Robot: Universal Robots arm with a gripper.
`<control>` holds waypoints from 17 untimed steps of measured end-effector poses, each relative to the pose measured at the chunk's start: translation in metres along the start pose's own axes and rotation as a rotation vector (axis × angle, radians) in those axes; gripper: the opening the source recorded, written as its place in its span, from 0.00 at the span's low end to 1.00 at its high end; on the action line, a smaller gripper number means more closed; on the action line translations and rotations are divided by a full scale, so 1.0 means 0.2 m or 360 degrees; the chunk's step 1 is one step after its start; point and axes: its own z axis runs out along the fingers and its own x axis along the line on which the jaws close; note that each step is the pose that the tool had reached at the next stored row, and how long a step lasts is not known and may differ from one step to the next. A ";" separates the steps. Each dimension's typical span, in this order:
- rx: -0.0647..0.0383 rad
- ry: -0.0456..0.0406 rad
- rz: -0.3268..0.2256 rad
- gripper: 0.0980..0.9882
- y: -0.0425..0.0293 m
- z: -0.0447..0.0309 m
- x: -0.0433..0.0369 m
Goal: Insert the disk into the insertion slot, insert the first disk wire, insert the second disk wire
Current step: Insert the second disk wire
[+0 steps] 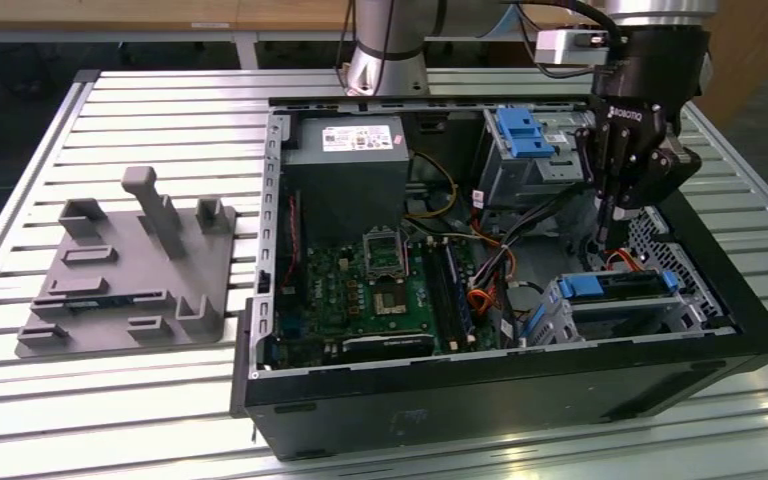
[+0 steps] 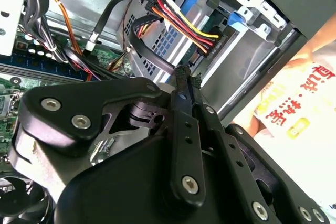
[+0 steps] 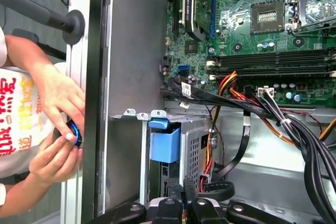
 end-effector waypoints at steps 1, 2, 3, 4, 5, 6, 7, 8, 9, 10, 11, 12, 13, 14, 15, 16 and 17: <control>0.0000 -0.0010 0.0000 0.05 -0.001 0.002 0.003; 0.0000 -0.0021 0.0000 0.05 -0.002 0.003 0.006; 0.0000 -0.0032 0.0000 0.05 -0.005 0.003 0.007; 0.0000 -0.0038 0.0000 0.05 -0.012 0.004 0.007; -0.0003 -0.0040 -0.0002 0.05 -0.025 0.003 0.007; -0.0013 -0.0040 -0.0007 0.05 -0.038 0.003 0.008; -0.0020 -0.0040 -0.0011 0.05 -0.048 0.003 0.008; -0.0025 -0.0040 -0.0013 0.05 -0.062 0.003 0.008; -0.0028 -0.0040 -0.0015 0.05 -0.073 0.003 0.008; -0.0030 -0.0040 -0.0016 0.05 -0.077 0.003 0.008; -0.0031 -0.0041 -0.0014 0.05 -0.077 0.005 0.012; -0.0032 -0.0044 -0.0012 0.05 -0.077 0.007 0.017; -0.0032 -0.0054 -0.0012 0.05 -0.077 0.009 0.020; -0.0032 -0.0072 -0.0012 0.05 -0.077 0.011 0.023; -0.0031 -0.0088 -0.0012 0.05 -0.077 0.013 0.027; -0.0031 -0.0099 -0.0012 0.05 -0.077 0.016 0.032; -0.0031 -0.0107 -0.0012 0.05 -0.076 0.020 0.039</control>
